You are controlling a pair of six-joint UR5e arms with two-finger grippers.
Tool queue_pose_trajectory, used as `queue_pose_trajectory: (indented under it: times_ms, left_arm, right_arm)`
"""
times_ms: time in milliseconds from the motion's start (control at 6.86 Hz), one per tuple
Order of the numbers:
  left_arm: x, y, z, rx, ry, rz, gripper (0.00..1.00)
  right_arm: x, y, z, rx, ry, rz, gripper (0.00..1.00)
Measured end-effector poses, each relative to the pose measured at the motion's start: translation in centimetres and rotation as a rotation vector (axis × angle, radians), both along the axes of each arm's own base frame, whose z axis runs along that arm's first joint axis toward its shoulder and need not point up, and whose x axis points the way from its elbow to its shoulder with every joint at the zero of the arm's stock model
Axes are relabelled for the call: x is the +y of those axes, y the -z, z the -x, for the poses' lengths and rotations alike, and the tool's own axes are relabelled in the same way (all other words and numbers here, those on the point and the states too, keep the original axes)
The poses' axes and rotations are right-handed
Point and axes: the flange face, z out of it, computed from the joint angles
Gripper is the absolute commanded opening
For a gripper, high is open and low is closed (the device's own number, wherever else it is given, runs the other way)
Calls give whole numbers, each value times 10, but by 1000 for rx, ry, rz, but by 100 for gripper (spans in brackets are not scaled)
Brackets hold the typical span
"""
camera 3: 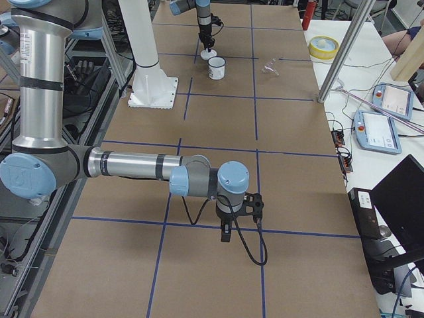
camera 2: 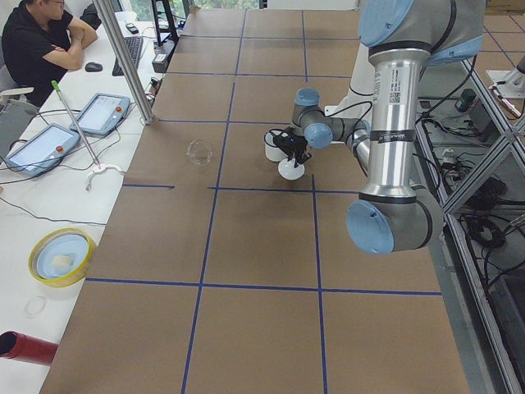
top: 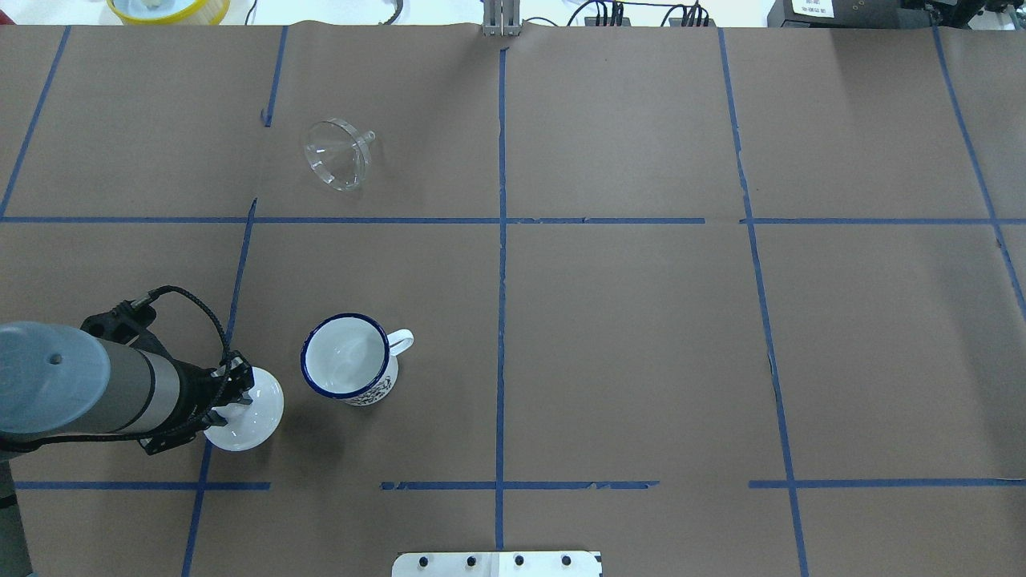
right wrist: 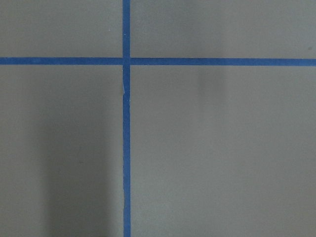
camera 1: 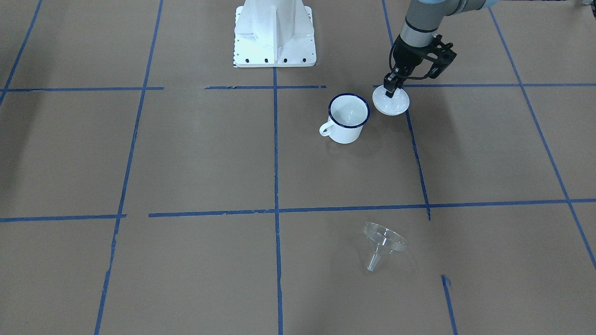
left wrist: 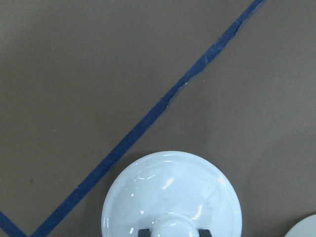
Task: Remove funnel from cup
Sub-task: 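Lift the white lid and carry it over the mug with the left gripper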
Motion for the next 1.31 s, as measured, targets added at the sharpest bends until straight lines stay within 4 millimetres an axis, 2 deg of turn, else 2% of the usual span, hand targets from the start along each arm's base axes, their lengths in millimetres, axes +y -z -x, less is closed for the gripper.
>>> queue_pose_trajectory:
  times_ms: [146,292,729,1021,1312]
  left_arm:
    - [0,17,12,-5,10,4,0]
    - [-3,34,13,-6,16,6,0]
    - [-23,101,-25,-38,10,18,0]
    - [-31,119,-42,-46,7,22,0]
    - [-45,129,-70,-58,-3,17,0]
  right_arm:
    - [0,0,0,0,0,0,100]
    - [0,0,0,0,0,0,100]
    - [0,0,0,0,0,0,100]
    - [0,0,0,0,0,-1,100]
    - [0,0,0,0,0,-1,100]
